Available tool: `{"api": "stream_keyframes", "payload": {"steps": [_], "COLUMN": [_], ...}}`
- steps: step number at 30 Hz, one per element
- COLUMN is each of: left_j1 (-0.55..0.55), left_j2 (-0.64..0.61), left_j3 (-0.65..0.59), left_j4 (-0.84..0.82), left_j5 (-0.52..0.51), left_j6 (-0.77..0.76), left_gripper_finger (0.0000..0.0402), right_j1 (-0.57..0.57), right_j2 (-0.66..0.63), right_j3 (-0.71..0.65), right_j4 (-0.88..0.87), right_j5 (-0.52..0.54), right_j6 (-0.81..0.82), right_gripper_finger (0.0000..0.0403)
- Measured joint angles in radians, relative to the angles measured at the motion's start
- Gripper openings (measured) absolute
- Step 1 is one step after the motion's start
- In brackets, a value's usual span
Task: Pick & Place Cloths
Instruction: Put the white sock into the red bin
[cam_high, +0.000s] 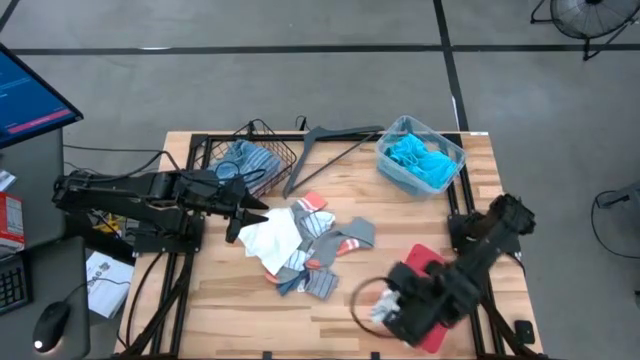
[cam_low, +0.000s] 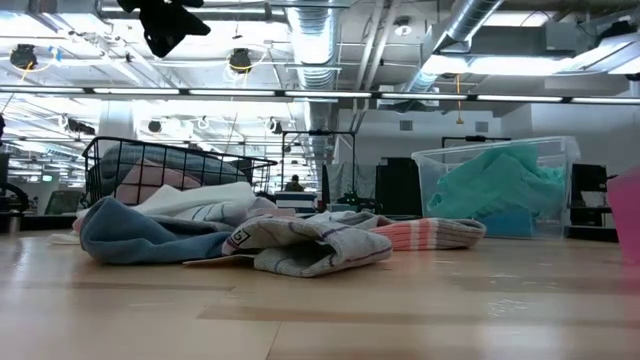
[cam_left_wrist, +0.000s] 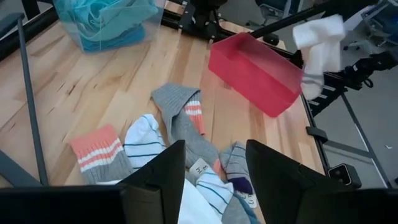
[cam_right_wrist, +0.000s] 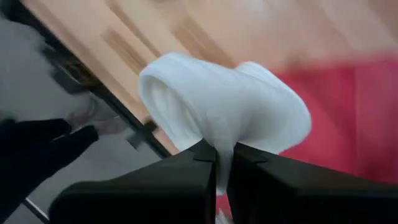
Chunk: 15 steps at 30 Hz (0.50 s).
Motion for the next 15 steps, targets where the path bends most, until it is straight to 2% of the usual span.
{"api": "stream_keyframes", "payload": {"steps": [8,12,15], "left_j1": [0.0,0.0,0.0], "left_j2": [0.0,0.0,0.0], "left_j3": [0.0,0.0,0.0], "left_j4": [0.001,-0.002,-0.003], "left_j5": [-0.001,-0.001,-0.001], "left_j6": [0.0,0.0,0.002], "left_gripper_finger": [0.0154,0.0154,0.0154], "right_j1": [0.1,0.125,0.134], "right_j2": [-0.144,-0.224,-0.26], "right_j3": [-0.378,-0.531,-0.61], "right_j4": [-0.004,0.026,0.085], "right_j5": [-0.105,-0.105,-0.098], "right_j6": [0.332,0.42,0.428], "right_gripper_finger": [0.0007,0.0008,0.0017]}}
